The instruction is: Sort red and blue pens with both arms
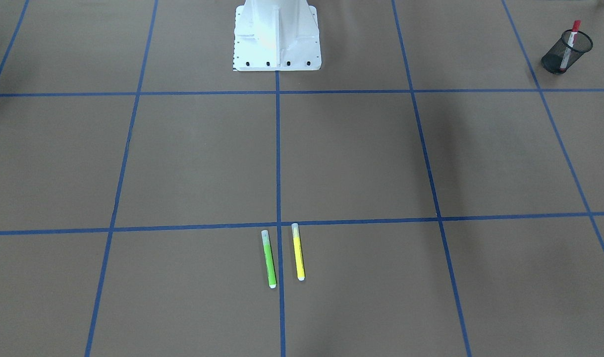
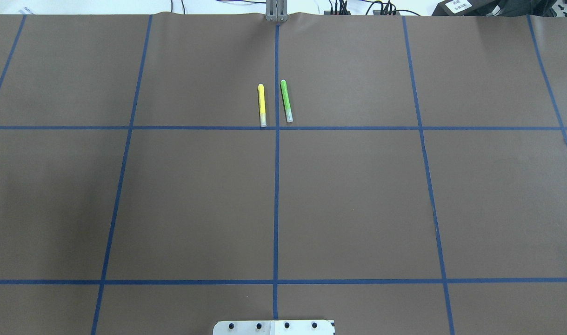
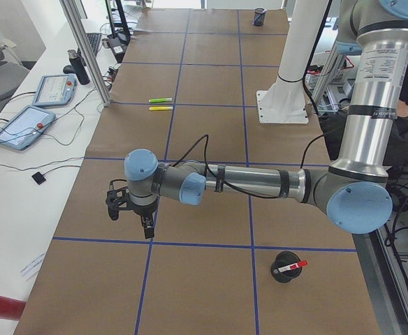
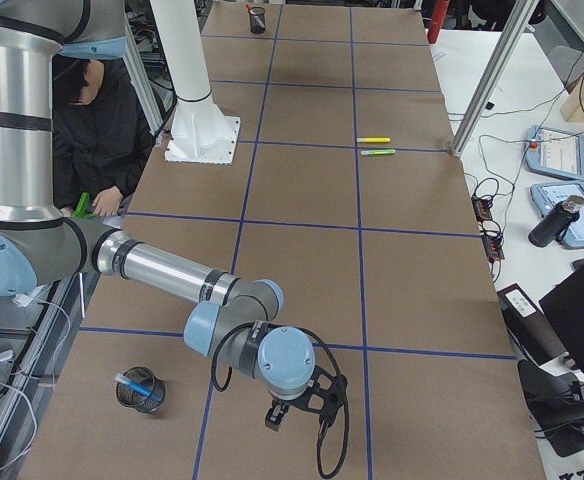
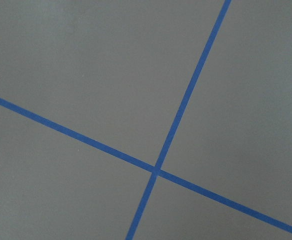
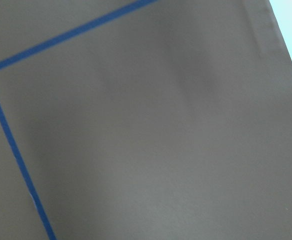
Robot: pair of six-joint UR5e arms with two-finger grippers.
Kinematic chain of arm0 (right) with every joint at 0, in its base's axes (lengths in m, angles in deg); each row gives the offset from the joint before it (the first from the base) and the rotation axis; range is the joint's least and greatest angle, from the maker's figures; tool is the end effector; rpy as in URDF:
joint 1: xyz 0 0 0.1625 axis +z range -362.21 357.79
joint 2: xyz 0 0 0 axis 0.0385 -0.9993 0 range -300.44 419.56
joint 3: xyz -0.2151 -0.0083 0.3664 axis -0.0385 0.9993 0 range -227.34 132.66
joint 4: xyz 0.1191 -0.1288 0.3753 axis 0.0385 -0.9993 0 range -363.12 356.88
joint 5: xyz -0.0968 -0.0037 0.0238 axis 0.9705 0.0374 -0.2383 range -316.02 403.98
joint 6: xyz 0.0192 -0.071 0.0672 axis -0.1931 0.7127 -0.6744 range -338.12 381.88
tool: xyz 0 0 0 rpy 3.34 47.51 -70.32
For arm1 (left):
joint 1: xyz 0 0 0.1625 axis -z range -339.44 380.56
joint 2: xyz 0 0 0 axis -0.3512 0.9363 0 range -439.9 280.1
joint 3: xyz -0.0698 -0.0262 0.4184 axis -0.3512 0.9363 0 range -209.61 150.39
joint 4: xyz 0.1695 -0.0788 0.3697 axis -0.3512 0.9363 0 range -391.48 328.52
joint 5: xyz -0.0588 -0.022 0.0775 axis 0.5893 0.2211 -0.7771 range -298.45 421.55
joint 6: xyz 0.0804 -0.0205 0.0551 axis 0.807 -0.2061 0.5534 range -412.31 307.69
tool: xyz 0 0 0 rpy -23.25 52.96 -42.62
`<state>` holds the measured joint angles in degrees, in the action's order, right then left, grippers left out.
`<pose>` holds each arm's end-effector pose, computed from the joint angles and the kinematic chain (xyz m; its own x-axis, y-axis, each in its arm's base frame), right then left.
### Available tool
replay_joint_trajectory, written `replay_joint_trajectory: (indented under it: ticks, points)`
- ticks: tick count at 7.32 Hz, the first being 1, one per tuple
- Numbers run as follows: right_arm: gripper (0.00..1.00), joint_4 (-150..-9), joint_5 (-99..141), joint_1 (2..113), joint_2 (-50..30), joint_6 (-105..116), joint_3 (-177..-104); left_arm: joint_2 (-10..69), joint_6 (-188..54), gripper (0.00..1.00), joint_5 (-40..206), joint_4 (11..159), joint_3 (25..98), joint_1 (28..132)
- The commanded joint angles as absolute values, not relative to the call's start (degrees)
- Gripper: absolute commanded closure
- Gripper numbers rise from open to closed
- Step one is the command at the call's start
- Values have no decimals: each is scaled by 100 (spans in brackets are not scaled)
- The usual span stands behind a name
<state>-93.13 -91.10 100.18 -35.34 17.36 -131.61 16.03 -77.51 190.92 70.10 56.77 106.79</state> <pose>0.1544 -0.4107 0.7459 0.6430 0.3540 0.6791 -0.2623 0.9349 -0.2390 -0.0337 -0.5545 0.6202 0.7161 -0.2290 -0.6594 0.2666 0.9628 -0.0449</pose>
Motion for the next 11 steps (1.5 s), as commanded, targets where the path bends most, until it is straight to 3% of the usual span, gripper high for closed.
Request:
replay_joint_trajectory:
  ticks: [1, 5, 8, 11]
  points:
    - [0, -8733, -9137, 9361, -3457, 809, -13505, 1450, -7376, 0, 19092, 7039, 5704, 10669]
    - [0, -8274, -9129, 8709, -2896, 773, -13505, 1449, -7490, 0, 19382, 7021, 5749, 10652]
    - [0, -9615, -9348, 8718, -2859, 782, -14267, 1449, -7490, 0, 19383, 7030, 5749, 10643]
    - [0, -9637, -9331, 8726, -2929, 878, -14288, 1458, -7490, 0, 19400, 7030, 5766, 10643]
